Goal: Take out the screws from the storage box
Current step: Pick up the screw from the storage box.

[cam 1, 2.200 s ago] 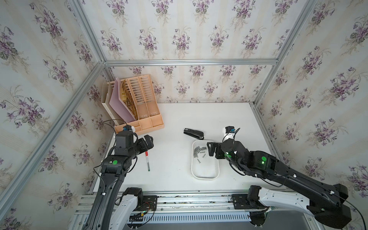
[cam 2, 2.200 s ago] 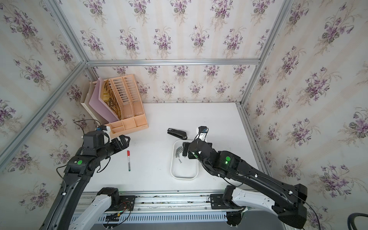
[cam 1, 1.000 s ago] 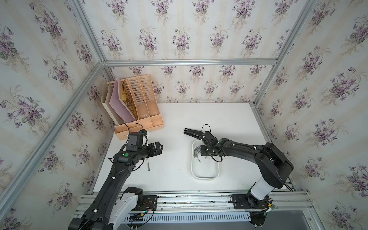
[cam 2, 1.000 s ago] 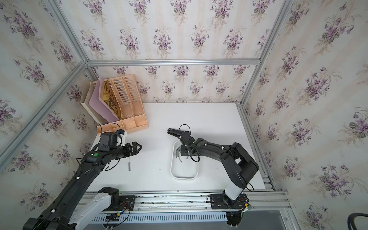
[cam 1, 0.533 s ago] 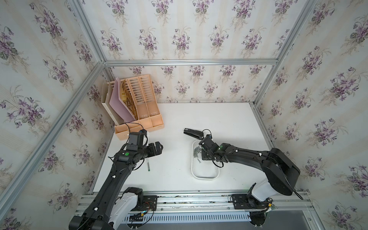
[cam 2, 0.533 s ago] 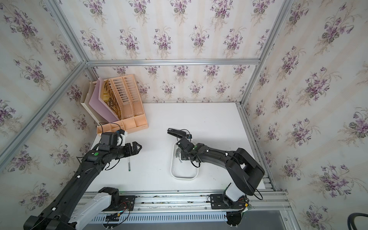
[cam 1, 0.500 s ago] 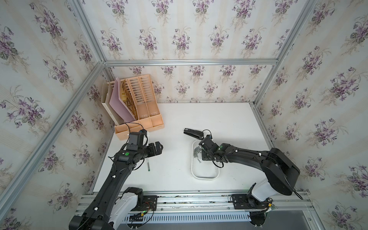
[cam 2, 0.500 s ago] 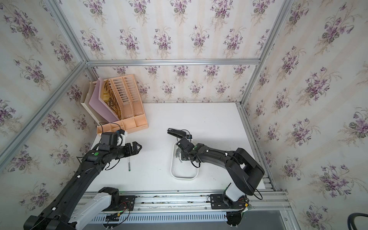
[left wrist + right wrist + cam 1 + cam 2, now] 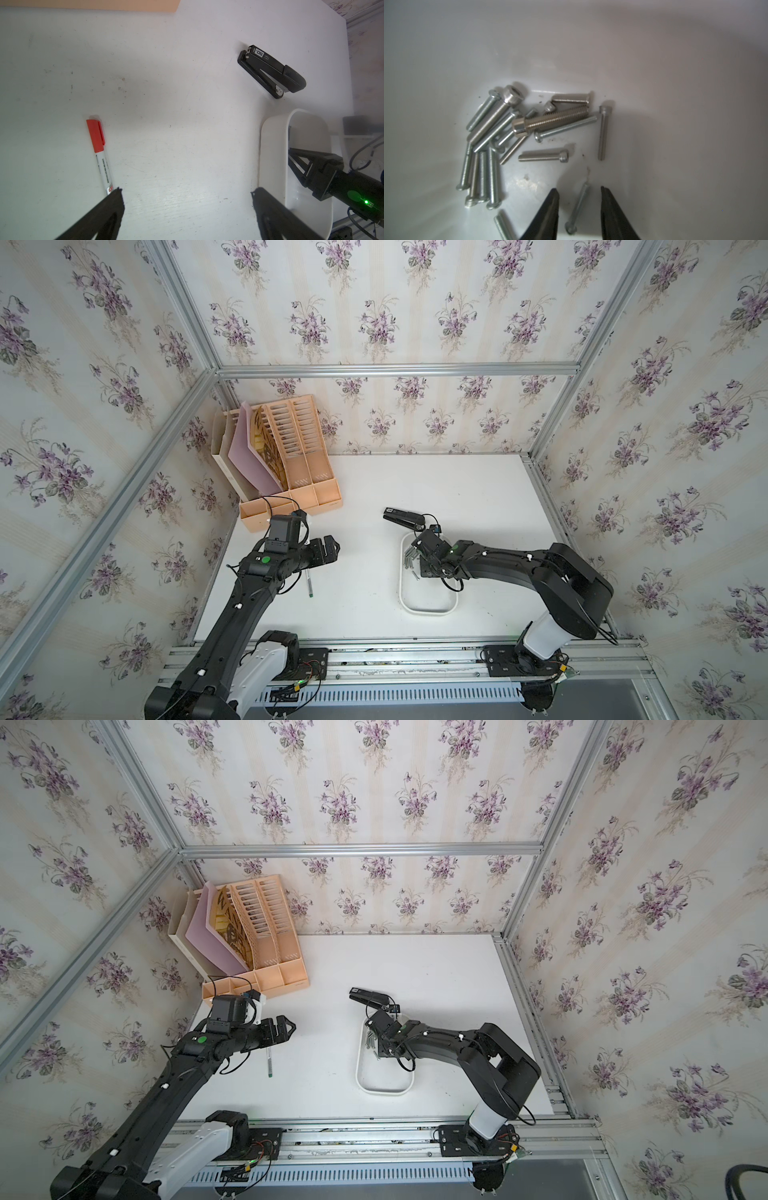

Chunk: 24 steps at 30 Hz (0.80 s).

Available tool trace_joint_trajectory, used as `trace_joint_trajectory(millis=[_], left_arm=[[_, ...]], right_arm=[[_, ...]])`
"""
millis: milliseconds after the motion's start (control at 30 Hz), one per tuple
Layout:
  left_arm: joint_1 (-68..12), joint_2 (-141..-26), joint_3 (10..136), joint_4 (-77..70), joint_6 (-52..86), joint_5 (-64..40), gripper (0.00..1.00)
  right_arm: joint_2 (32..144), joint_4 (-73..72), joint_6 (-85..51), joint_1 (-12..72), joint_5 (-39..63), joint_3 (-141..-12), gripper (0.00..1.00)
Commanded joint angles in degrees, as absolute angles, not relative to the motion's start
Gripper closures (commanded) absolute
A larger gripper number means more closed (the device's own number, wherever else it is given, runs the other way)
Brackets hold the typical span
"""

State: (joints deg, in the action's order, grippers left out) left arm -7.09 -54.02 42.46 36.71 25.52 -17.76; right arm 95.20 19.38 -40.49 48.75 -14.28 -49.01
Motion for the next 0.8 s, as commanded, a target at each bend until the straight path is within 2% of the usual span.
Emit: trace_joint_trajectory(millis=[0, 167, 400, 633, 767], left_arm=[[-7.1, -54.1, 43.0, 36.8, 25.5, -17.0, 0.01], [-7.0, -54.4, 43.2, 37.1, 25.5, -17.0, 0.00], [-7.0, -54.6, 43.2, 36.6, 25.2, -17.3, 0.01], [-7.0, -53.2, 39.8, 32.5, 24.9, -23.2, 0.00], [-7.2, -53.0, 35.5, 28.8, 25.0, -26.2, 0.01]], right_arm=[[96.7, 20.1, -40.7, 48.8, -13.1, -49.6, 0.84], [96.9, 19.8, -39.5, 48.7, -12.5, -50.4, 1.00], [92.0, 15.7, -33.9, 47.6, -10.5, -51.0, 1.00], [81.0, 12.0, -31.9, 47.6, -13.2, -47.2, 1.00], [75.0, 17.2, -35.8, 47.3, -26.5, -45.5, 1.00]])
